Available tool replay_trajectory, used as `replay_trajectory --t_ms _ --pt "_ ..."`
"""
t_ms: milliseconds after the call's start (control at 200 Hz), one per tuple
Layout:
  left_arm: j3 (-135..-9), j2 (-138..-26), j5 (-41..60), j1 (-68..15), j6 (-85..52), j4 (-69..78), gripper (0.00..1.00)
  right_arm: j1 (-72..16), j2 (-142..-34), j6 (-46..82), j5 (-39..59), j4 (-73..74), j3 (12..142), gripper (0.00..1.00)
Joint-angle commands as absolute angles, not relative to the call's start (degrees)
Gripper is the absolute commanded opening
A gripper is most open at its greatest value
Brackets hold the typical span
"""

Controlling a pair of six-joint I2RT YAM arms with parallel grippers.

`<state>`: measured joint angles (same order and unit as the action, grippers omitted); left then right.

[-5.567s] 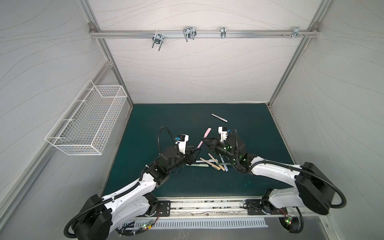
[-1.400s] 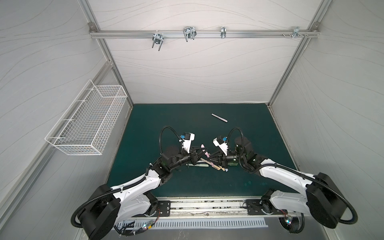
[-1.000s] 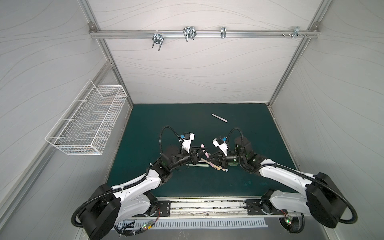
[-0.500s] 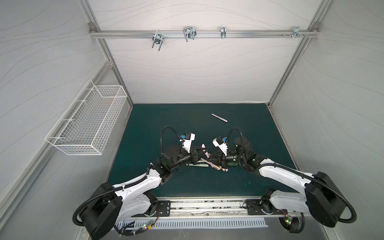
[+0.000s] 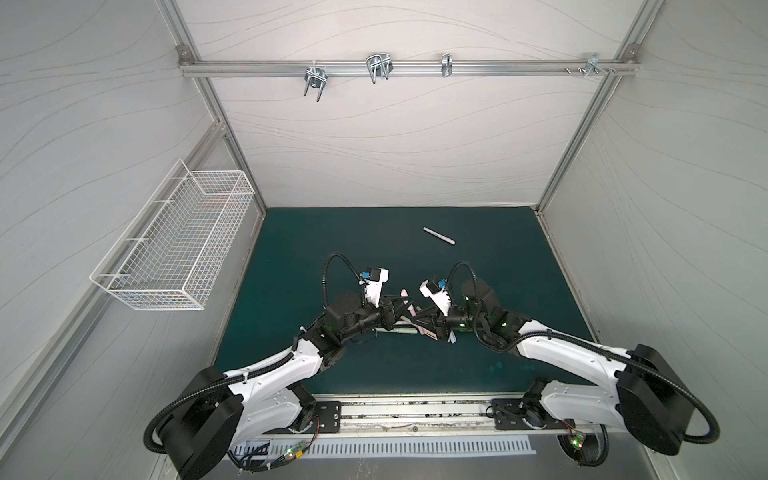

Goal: Open the pen caps

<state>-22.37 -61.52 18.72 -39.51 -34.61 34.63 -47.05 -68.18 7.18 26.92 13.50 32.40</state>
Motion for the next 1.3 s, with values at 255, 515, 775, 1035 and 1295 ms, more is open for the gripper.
replay_trajectory --t_ms 255,515,775,1035,1295 --pt "-21.71 -57.71 13.21 -39.53 -34.55 37.03 0.0 -53.7 -65.74 0.25 8.22 7.16 34.48 0.0" --pt "-21.86 -57.13 13.34 -39.53 -34.01 36.31 0.0 -48.66 -66.2 3.33 30.2 9.41 34.22 0.0" --pt "-22.23 -57.54 15.31 -39.44 -33.75 36.61 0.0 -42.02 -68.68 7.53 47.64 11.72 34.39 0.0" --pt "-22.31 -57.48 14.78 -39.38 -33.93 36.43 0.0 -45.89 -66.5 5.68 30.98 8.71 34.22 0.0" --pt "-21.4 -55.75 12.74 -38.21 -35.34 35.59 0.0 -61.05 -59.82 -0.66 -15.12 7.81 32.2 0.0"
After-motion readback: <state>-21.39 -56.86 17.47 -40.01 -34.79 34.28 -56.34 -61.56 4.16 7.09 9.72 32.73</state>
